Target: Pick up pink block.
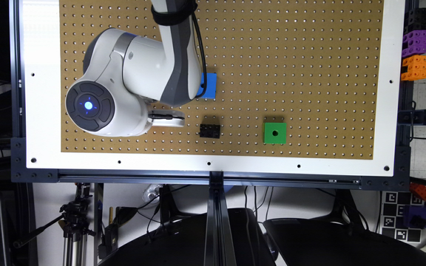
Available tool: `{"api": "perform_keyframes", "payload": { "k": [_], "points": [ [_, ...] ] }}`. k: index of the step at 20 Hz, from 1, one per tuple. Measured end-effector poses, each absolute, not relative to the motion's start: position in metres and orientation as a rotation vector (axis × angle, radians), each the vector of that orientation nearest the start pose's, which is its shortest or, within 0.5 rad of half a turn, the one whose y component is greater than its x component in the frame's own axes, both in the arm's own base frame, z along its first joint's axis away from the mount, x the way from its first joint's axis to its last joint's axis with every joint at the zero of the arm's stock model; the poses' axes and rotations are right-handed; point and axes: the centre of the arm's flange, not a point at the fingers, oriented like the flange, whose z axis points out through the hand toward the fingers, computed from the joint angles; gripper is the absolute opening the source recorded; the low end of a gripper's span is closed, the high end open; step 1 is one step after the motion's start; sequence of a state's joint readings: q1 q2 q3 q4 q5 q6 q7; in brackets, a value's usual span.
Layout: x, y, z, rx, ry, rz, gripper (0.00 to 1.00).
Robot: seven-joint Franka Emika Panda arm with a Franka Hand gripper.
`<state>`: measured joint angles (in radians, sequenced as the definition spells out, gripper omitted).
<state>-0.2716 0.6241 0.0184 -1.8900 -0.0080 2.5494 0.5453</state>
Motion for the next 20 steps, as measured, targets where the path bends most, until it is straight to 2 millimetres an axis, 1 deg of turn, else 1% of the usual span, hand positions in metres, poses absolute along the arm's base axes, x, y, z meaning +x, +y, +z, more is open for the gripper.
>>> {"api": "perform_keyframes", "payload": {
  "k": [2, 4, 13, 20],
  "points": [
    [0.615, -0.160, 0.175, -2.886, 1.213, -0.053, 0.00],
    [0.616, -0.160, 0.180, -2.885, 1.212, -0.056, 0.00],
    [0.617, -0.160, 0.217, -2.888, 1.213, -0.050, 0.00],
    [0.616, -0.160, 0.266, -2.890, 1.213, -0.046, 0.00]
  ]
}}
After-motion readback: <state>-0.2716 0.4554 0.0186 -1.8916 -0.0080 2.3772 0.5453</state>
